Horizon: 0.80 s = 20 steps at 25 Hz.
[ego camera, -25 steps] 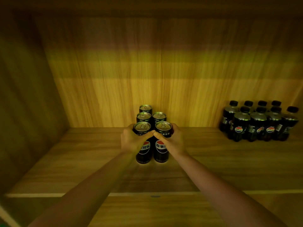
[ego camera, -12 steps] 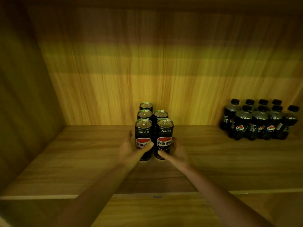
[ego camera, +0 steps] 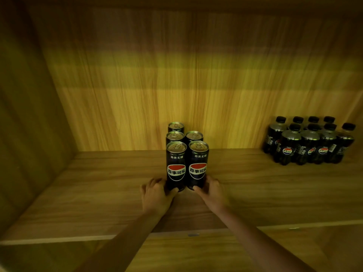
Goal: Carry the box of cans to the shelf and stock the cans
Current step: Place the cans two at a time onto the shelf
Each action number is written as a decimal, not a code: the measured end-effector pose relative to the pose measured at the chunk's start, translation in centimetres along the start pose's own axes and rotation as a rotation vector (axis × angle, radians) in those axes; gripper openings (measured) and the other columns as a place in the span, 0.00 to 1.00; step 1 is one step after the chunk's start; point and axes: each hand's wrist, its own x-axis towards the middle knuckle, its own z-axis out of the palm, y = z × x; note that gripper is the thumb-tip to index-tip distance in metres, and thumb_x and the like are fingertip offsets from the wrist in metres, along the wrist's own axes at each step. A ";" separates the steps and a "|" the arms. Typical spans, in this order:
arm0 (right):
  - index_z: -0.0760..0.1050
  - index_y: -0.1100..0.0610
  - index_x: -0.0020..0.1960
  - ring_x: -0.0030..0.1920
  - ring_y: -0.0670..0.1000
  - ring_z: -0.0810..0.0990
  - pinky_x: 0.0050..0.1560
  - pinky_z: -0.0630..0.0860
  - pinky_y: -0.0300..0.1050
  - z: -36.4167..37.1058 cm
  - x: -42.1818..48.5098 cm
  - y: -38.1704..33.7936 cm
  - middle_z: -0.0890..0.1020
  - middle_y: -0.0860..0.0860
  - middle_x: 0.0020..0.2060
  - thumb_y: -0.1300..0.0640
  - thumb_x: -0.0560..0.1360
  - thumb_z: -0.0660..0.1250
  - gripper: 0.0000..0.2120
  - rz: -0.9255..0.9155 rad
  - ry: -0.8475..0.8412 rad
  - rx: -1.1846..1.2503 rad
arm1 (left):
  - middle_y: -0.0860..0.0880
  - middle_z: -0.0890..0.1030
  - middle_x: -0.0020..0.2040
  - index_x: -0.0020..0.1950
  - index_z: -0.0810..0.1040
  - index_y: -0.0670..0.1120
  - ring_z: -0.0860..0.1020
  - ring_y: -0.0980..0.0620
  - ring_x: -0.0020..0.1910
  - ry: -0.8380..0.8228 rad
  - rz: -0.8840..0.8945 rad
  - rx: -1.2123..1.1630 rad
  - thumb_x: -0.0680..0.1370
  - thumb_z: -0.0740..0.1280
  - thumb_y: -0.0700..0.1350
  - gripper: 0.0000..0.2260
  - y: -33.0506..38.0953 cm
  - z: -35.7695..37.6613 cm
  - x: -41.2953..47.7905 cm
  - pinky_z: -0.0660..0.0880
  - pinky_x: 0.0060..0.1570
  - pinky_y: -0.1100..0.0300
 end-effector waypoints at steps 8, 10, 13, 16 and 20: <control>0.64 0.56 0.66 0.59 0.54 0.77 0.55 0.77 0.50 -0.4 -0.7 -1.1 0.78 0.54 0.60 0.48 0.70 0.68 0.28 0.041 0.006 -0.003 | 0.47 0.70 0.69 0.67 0.69 0.49 0.64 0.48 0.70 -0.048 0.052 -0.018 0.74 0.62 0.58 0.24 0.0 -0.6 -0.5 0.57 0.70 0.50; 0.58 0.56 0.70 0.64 0.54 0.73 0.60 0.74 0.51 -1.4 -1.4 -1.5 0.73 0.54 0.65 0.47 0.71 0.67 0.34 0.059 0.060 0.033 | 0.45 0.65 0.72 0.71 0.63 0.47 0.61 0.47 0.72 -0.074 0.069 -0.013 0.74 0.61 0.59 0.29 -0.4 -1.3 -1.0 0.55 0.71 0.50; 0.57 0.55 0.71 0.66 0.54 0.70 0.62 0.71 0.50 -3.6 -3.2 -2.7 0.70 0.54 0.67 0.47 0.72 0.66 0.33 0.051 0.154 -0.017 | 0.43 0.59 0.75 0.74 0.55 0.45 0.58 0.46 0.74 -0.054 0.114 0.015 0.74 0.60 0.60 0.34 -0.8 -3.0 -2.6 0.54 0.74 0.49; 0.59 0.55 0.70 0.67 0.53 0.69 0.64 0.69 0.48 -4.7 -6.3 -4.7 0.71 0.54 0.67 0.51 0.72 0.66 0.30 -0.066 0.198 -0.104 | 0.45 0.54 0.77 0.75 0.49 0.46 0.52 0.47 0.76 -0.044 0.173 0.089 0.74 0.59 0.63 0.37 -0.9 -4.8 -4.7 0.48 0.75 0.48; 0.51 0.58 0.73 0.69 0.54 0.65 0.69 0.62 0.47 -3.7 -9.5 -6.8 0.67 0.55 0.70 0.46 0.72 0.65 0.37 -0.212 0.023 -0.383 | 0.45 0.50 0.78 0.76 0.46 0.45 0.48 0.47 0.77 -0.071 0.222 0.248 0.73 0.57 0.65 0.40 -1.0 -6.1 -7.9 0.45 0.75 0.47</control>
